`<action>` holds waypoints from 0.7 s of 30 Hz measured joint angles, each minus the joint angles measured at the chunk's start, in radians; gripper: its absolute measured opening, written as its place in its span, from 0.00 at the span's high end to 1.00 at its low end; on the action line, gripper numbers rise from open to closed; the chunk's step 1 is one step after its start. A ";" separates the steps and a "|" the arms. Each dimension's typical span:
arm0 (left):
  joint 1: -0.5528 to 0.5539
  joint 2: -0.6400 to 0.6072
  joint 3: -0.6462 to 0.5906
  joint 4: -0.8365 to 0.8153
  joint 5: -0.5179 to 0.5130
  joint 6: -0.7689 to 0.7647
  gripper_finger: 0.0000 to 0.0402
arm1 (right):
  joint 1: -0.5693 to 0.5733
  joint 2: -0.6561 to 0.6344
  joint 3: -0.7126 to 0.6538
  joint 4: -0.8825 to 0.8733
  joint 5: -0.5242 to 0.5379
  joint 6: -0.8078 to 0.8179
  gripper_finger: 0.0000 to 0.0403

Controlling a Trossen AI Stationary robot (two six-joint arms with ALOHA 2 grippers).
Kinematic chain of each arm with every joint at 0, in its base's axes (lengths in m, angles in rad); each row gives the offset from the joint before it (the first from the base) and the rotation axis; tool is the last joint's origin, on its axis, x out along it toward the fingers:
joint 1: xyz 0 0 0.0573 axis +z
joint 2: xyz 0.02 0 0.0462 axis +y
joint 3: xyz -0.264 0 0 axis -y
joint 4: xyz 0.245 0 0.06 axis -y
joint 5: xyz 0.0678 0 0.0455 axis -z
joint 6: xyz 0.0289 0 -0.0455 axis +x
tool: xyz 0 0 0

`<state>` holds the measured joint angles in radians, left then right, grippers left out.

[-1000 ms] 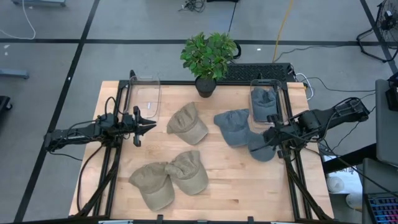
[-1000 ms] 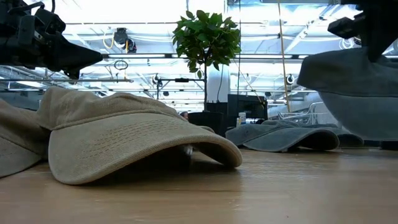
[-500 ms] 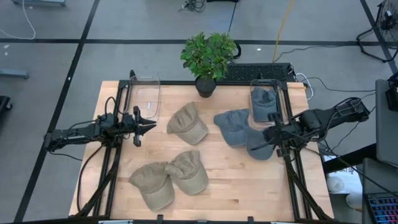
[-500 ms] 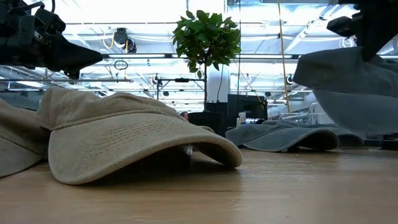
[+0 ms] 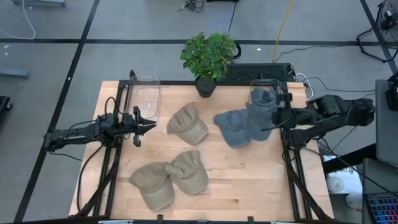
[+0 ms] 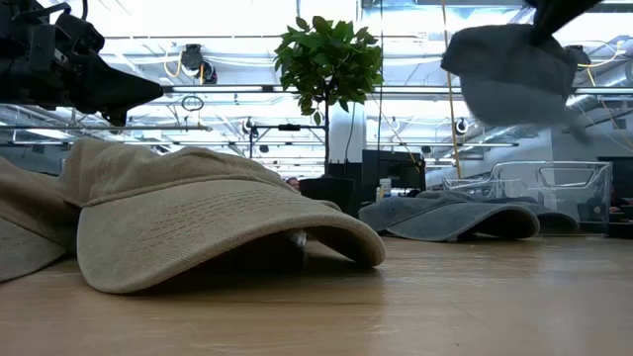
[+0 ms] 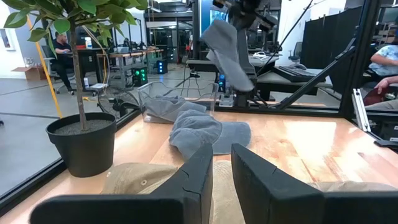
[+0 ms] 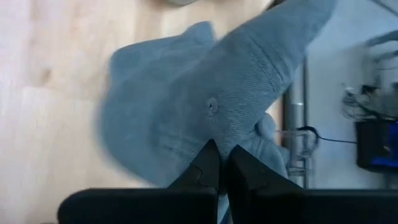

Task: Pick & Place hat
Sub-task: Put the bottom blue cap into the right transparent bin

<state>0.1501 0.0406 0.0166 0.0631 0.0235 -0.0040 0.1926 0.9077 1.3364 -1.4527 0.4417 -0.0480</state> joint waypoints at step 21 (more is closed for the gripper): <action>0.000 0.000 0.000 0.000 0.000 0.000 0.83 | -0.023 0.005 0.028 -0.038 0.126 -0.061 1.00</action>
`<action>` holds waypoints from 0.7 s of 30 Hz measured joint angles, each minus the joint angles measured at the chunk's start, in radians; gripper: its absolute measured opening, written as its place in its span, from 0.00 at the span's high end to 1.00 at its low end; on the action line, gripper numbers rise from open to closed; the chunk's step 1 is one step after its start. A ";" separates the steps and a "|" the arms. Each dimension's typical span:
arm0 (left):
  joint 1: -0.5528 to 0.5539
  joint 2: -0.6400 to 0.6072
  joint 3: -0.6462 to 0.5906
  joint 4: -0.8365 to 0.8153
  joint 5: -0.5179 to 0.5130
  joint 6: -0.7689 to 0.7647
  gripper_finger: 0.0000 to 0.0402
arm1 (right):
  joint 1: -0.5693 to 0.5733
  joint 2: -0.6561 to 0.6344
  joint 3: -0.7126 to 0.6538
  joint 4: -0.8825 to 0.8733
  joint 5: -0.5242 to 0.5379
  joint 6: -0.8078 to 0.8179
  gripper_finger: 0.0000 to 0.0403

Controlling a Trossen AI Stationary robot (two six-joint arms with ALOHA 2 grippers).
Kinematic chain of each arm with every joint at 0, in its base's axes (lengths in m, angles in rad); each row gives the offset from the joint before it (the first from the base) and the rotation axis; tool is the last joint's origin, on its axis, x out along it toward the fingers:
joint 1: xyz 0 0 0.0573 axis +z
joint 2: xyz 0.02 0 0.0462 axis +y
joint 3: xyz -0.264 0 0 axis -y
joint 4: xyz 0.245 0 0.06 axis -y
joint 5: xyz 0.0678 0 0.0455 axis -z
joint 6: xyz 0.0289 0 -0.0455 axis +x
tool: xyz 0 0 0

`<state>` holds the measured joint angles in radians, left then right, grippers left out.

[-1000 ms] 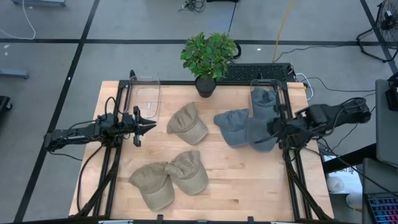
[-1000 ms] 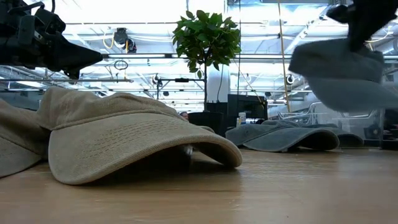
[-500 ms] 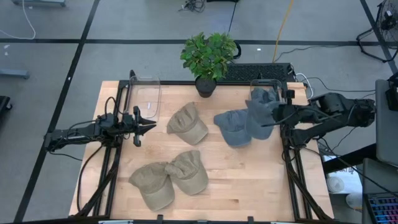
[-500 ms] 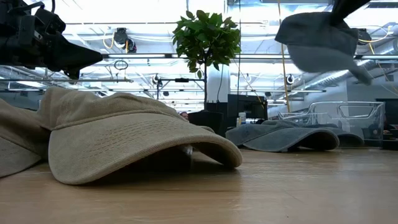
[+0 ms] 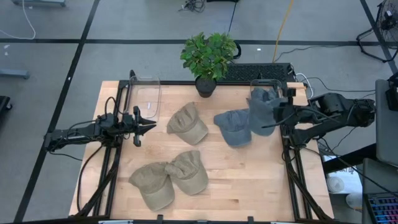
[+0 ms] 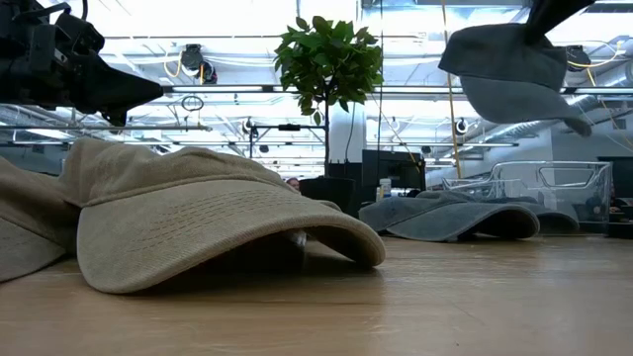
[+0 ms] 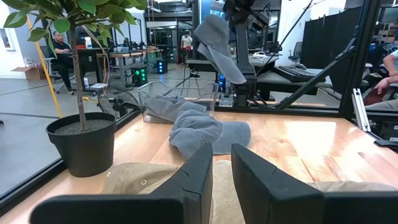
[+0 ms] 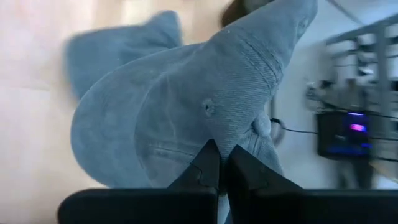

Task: Pick & Place hat
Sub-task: Put the bottom blue cap into the right transparent bin

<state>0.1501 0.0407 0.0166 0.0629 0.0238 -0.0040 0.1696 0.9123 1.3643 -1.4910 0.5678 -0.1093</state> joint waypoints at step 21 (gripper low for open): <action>0.000 0.000 0.000 0.000 0.000 0.000 0.83 | -0.030 -0.030 0.000 -0.081 0.301 0.024 1.00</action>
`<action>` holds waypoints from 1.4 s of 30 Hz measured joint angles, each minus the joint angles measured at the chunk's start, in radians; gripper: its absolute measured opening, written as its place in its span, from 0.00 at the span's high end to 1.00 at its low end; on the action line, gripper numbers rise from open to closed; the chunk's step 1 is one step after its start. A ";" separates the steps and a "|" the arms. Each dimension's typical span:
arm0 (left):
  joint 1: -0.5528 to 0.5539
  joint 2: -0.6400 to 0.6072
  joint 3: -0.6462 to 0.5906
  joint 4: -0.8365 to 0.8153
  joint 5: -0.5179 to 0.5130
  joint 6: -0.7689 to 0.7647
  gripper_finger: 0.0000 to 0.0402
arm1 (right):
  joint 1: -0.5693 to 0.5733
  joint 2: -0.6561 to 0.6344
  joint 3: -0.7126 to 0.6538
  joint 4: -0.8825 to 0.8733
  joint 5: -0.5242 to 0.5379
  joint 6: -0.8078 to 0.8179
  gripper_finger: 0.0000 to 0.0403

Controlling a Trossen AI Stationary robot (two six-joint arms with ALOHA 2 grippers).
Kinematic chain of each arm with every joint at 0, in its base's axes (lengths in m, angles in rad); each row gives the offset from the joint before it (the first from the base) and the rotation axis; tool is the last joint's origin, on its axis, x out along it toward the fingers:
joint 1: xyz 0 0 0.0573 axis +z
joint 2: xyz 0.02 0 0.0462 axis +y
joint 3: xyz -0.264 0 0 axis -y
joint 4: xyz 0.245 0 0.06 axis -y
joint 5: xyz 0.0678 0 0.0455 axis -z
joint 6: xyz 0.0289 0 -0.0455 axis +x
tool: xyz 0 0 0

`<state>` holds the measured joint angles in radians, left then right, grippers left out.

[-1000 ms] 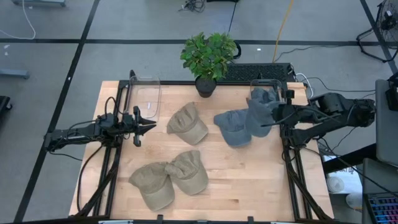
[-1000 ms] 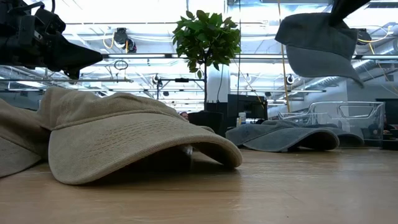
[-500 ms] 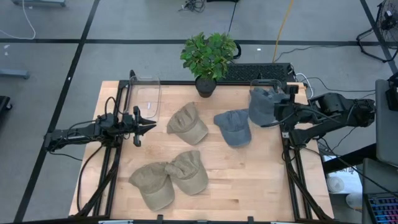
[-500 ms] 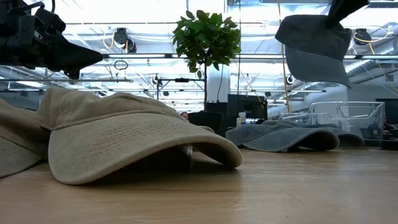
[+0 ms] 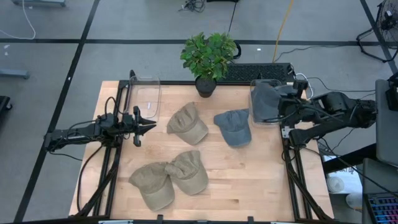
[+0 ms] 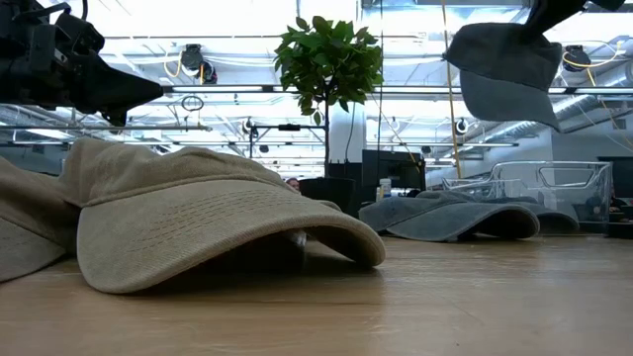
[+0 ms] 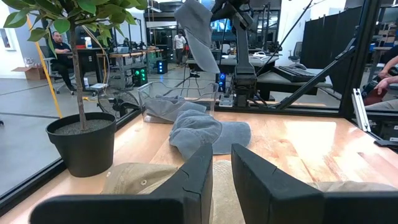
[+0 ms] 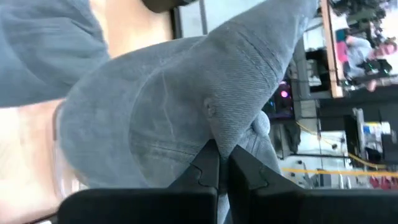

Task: Pick & Place hat
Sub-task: Put the bottom blue cap into the right transparent bin

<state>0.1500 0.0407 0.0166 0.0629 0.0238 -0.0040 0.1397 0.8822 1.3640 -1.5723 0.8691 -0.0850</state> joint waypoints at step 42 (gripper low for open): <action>0.000 0.000 0.000 0.000 0.000 0.000 0.83 | -0.252 -0.031 -0.440 0.358 0.169 -0.272 1.00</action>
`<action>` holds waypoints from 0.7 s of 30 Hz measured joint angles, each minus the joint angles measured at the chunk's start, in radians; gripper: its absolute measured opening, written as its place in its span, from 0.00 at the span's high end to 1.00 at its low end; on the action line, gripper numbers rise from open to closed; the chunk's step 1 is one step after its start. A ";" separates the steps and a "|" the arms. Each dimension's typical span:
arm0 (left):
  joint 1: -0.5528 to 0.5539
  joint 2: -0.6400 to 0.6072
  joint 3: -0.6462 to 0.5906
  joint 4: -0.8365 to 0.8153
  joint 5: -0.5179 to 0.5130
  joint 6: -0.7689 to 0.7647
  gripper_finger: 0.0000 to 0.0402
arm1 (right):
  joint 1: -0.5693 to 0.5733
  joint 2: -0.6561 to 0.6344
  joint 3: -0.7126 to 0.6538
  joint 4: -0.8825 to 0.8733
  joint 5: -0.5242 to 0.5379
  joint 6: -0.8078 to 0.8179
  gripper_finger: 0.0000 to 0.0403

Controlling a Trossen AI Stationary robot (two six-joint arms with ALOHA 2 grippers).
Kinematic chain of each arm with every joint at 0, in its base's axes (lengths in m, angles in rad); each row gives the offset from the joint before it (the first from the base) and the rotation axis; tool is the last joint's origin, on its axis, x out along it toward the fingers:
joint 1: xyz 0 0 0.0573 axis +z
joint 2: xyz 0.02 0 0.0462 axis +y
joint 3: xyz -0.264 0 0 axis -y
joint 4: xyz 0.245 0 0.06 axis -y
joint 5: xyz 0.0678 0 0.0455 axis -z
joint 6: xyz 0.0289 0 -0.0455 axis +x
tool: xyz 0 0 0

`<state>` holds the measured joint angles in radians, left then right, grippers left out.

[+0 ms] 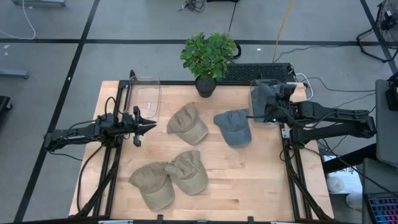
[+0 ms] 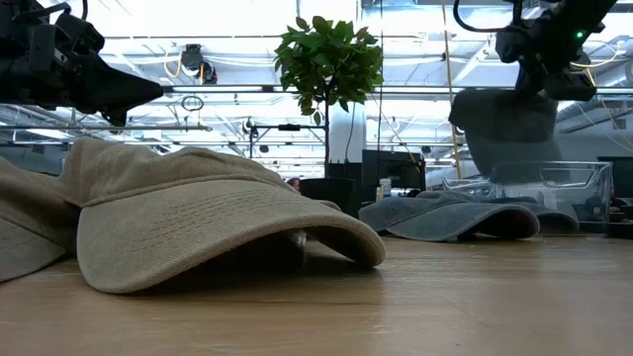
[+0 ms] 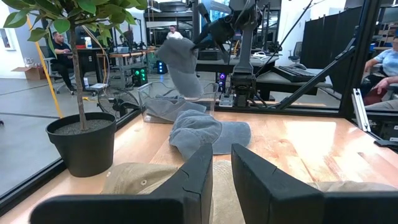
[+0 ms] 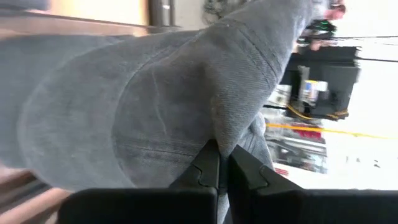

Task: Pick & Place hat
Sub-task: Put the bottom blue cap into the right transparent bin

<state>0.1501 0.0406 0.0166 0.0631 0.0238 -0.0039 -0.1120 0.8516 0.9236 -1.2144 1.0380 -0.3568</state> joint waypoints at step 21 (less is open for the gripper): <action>0.000 0.000 0.000 0.000 0.000 0.000 0.83 | 0.000 0.000 -0.014 0.001 -0.208 0.047 1.00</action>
<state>0.1501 0.0406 0.0166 0.0628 0.0238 -0.0040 -0.1116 0.8516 0.9100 -1.2135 0.8298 -0.3103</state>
